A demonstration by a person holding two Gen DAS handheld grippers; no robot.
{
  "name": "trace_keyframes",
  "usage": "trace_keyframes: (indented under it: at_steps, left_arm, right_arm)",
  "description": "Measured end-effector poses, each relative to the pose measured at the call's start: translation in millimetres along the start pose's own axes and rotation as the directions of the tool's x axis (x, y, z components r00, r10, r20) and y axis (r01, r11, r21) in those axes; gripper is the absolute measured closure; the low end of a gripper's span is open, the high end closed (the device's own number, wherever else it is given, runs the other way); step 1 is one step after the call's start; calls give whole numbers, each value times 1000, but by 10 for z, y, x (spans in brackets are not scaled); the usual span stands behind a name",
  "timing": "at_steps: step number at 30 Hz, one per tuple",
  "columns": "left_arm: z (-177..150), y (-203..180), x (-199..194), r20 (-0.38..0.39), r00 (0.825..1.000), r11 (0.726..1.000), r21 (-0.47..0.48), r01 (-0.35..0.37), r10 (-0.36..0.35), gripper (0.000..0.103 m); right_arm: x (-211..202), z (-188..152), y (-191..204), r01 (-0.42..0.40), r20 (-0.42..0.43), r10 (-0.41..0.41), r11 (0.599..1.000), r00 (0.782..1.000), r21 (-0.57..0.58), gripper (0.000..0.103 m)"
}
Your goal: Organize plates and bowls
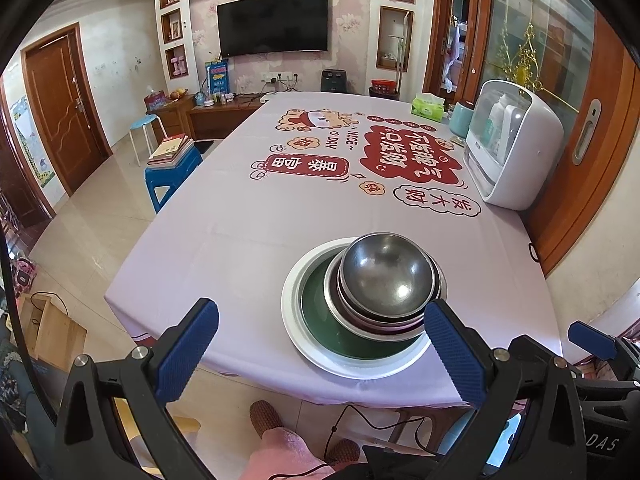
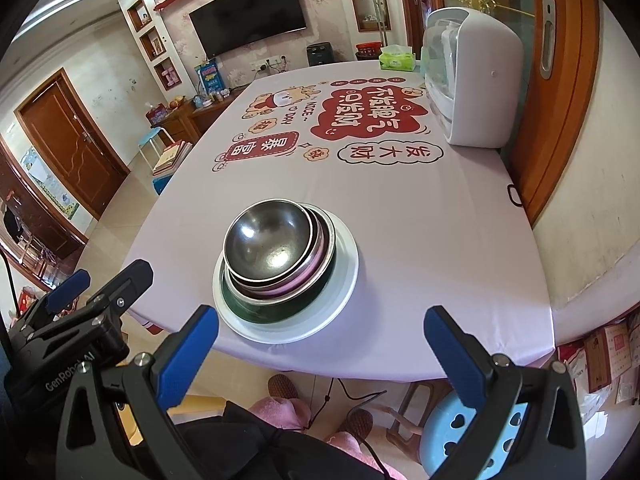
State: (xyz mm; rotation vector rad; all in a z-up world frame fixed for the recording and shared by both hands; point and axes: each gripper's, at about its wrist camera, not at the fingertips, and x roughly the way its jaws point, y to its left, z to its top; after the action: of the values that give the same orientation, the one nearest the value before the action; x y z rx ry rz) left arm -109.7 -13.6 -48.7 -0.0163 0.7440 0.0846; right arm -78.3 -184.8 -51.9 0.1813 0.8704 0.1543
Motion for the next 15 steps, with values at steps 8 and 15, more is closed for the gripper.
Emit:
trace_keyframes:
  at_steps: [8, 15]
  left_arm:
    - [1, -9, -2, -4, 1000, 1000, 1, 1, -1, 1]
    - [-5, -21, 0, -6, 1000, 1000, 2, 2, -2, 1]
  right_arm:
    - [0, 4, -12, 0, -1, 0, 1000, 1000, 1, 0]
    - [0, -24, -54, 1, -5, -1, 1000, 1000, 4, 0]
